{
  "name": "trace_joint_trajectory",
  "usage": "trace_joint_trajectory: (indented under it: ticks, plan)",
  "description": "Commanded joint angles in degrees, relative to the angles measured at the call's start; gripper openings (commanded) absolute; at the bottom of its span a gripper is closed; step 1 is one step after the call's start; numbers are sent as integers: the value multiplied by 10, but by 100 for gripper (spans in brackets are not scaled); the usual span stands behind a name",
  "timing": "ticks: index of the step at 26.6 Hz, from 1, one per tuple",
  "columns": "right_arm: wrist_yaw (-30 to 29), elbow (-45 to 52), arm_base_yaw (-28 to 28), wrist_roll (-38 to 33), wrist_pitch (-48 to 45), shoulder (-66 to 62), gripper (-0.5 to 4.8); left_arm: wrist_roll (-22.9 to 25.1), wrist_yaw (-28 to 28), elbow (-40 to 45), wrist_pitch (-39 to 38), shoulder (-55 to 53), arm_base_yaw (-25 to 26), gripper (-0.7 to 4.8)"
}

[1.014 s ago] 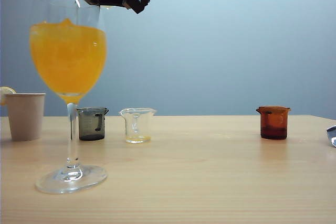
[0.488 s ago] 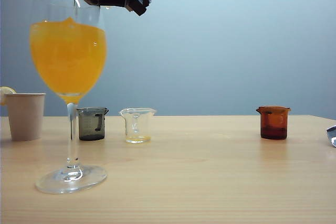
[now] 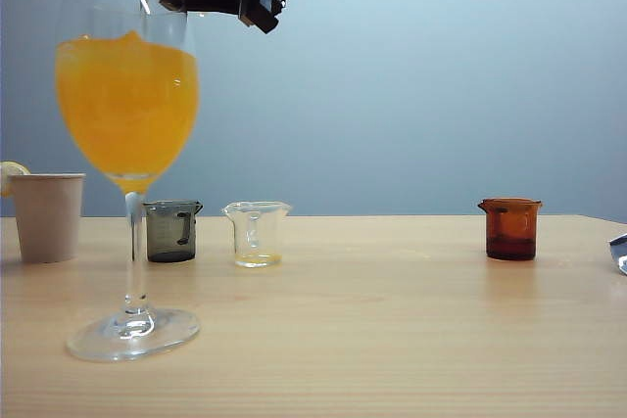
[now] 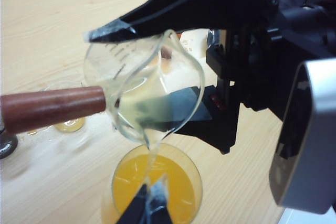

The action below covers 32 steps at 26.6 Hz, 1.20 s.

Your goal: Pick up the third measuring cup from the left, pour the pineapple juice inside into the goblet, and finally put the measuring cup back in its original place.

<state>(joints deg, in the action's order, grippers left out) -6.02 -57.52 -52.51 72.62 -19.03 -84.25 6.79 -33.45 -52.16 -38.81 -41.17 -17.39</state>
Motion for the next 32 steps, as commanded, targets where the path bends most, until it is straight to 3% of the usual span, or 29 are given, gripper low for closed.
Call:
trace_joint_trajectory:
  ticks: [1,32]
  plan:
    - [1,-6,-1,29,-23,3,-1,3,-4,-3,2,1,1,-5]
    - [1,-6,-16,104,-22,0,-1,18,-2,-3,-2,0,1,-5]
